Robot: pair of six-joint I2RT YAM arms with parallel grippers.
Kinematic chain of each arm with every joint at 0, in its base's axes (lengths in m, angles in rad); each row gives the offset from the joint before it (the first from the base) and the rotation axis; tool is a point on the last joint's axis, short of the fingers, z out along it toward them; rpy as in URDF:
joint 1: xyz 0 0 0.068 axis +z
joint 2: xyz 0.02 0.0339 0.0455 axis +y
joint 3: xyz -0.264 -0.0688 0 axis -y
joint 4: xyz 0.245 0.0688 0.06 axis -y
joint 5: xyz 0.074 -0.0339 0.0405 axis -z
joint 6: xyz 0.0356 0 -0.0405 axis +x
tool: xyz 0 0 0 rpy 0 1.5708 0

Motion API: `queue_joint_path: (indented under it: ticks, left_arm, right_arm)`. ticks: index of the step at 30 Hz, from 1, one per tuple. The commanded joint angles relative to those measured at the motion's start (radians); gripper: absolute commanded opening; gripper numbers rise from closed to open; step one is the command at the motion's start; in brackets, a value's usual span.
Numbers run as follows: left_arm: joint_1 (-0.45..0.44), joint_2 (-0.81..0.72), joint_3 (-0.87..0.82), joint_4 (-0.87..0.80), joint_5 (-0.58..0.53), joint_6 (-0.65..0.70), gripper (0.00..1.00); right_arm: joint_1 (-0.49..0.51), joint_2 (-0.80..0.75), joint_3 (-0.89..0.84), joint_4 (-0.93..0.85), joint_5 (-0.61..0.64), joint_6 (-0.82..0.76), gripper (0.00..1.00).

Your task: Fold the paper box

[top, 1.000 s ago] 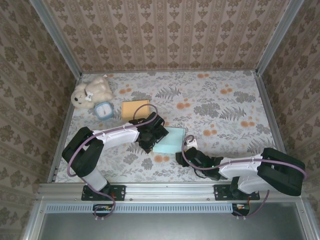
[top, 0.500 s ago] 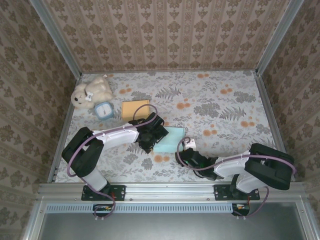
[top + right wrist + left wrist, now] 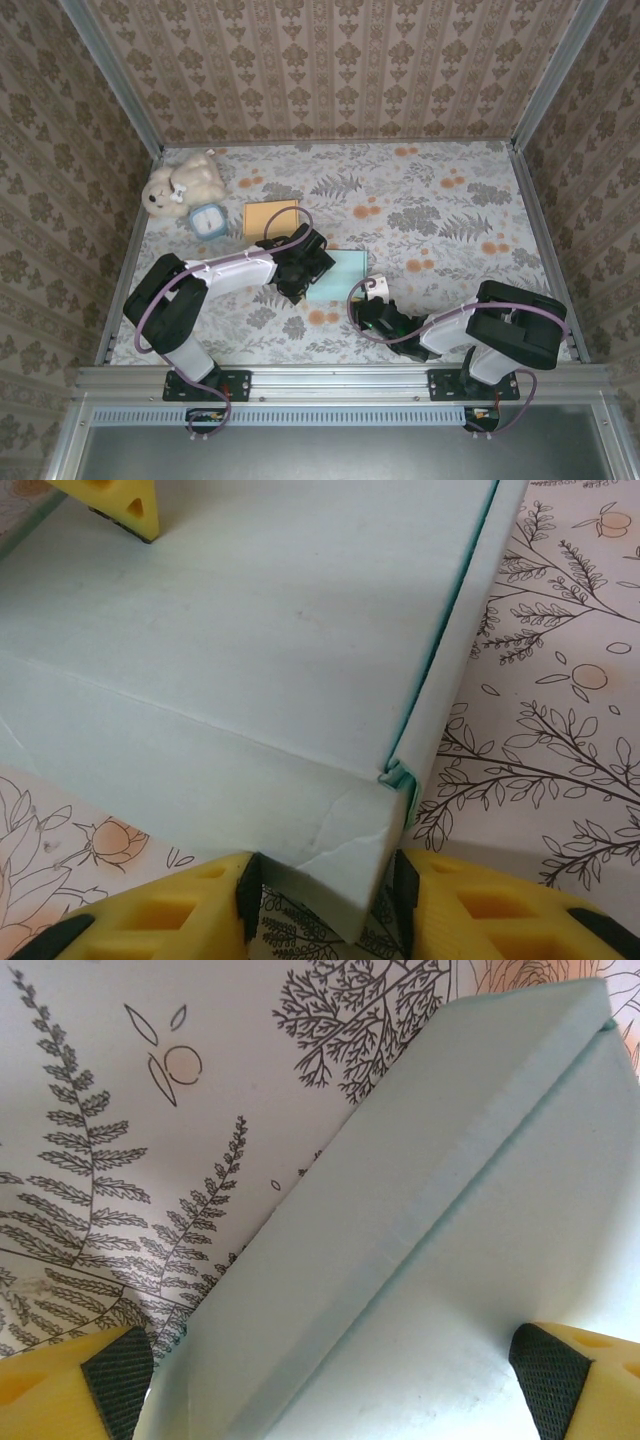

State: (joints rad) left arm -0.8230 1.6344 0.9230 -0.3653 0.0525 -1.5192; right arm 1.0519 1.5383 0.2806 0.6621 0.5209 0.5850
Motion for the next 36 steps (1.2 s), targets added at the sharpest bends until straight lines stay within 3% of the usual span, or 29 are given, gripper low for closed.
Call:
queue_joint_path:
  ticks: [1, 12, 24, 29, 36]
  left_arm:
    - [-0.005, 0.052, -0.043, -0.138, 0.008, -0.001, 0.96]
    - [-0.021, 0.045, -0.033, -0.153, -0.006, -0.009, 0.96]
    - [-0.042, 0.102, -0.004, -0.132, 0.024, 0.009, 0.95]
    - [-0.046, 0.106, 0.003, -0.135, 0.030, 0.017, 0.95]
    - [-0.056, 0.084, 0.022, -0.152, 0.026, 0.037, 0.95]
  right_arm:
    - [-0.005, -0.021, -0.005, 0.032, 0.053, -0.014, 0.43]
    - [-0.010, -0.057, 0.026, -0.061, 0.139, -0.075, 0.47]
    - [-0.055, 0.173, 0.069, 0.205, 0.173, -0.260, 0.48]
    - [-0.098, 0.191, 0.061, 0.241, 0.124, -0.253, 0.49]
    - [-0.188, 0.110, 0.099, 0.088, -0.015, -0.198, 0.50]
